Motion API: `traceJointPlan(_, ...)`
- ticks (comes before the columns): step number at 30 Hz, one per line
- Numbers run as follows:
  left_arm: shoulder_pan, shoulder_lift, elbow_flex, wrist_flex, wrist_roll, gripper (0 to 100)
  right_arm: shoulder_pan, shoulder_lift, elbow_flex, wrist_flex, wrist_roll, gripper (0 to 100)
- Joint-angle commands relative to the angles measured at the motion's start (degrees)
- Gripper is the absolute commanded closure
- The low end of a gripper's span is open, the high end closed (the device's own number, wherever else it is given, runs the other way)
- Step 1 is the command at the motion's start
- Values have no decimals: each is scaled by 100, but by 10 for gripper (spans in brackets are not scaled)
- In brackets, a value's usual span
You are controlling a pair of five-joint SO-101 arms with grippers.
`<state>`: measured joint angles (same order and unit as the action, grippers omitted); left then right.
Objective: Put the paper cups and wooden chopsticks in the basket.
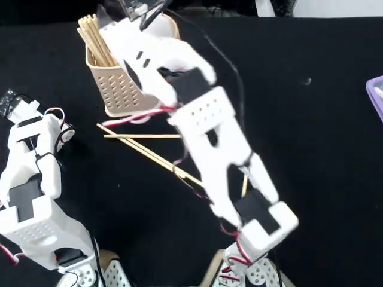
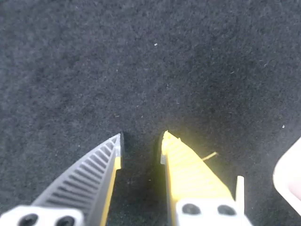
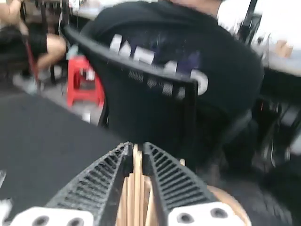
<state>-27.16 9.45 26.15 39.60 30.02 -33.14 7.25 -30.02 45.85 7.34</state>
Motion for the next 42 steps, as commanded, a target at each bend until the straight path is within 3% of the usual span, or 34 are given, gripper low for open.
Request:
traceJointPlan(1, 163, 0, -57, -79, 53, 848, -44, -778, -40, 2040, -26, 969)
traceJointPlan(6, 163, 0, -57, -79, 53, 848, -35, -787, 558, 3437, -62, 917)
traceJointPlan(11, 163, 0, -57, -79, 53, 848, -44, -725, 2114, 3525, -9, 841)
traceJointPlan(15, 163, 0, -57, -79, 53, 848, -114, -716, 3793, 2620, 202, 797)
traceJointPlan(22, 154, 0, -57, -70, 53, 848, -404, -690, 6193, -185, 862, 793)
traceJointPlan(27, 154, 0, -57, -70, 53, 848, -554, 145, 5930, -466, 844, 793)
traceJointPlan(32, 145, 0, -48, -70, 53, 848, -519, 945, 4840, 466, 835, 795)
traceJointPlan(34, 127, 0, -40, -70, 53, 848, -519, 1165, 4611, 668, 870, 832)
traceJointPlan(37, 127, 0, -40, -70, 53, 848, -519, 1279, 4418, 905, 879, 992)
traceJointPlan(42, 136, 0, -48, -70, 53, 848, -527, 971, 4708, 1011, 870, 988)
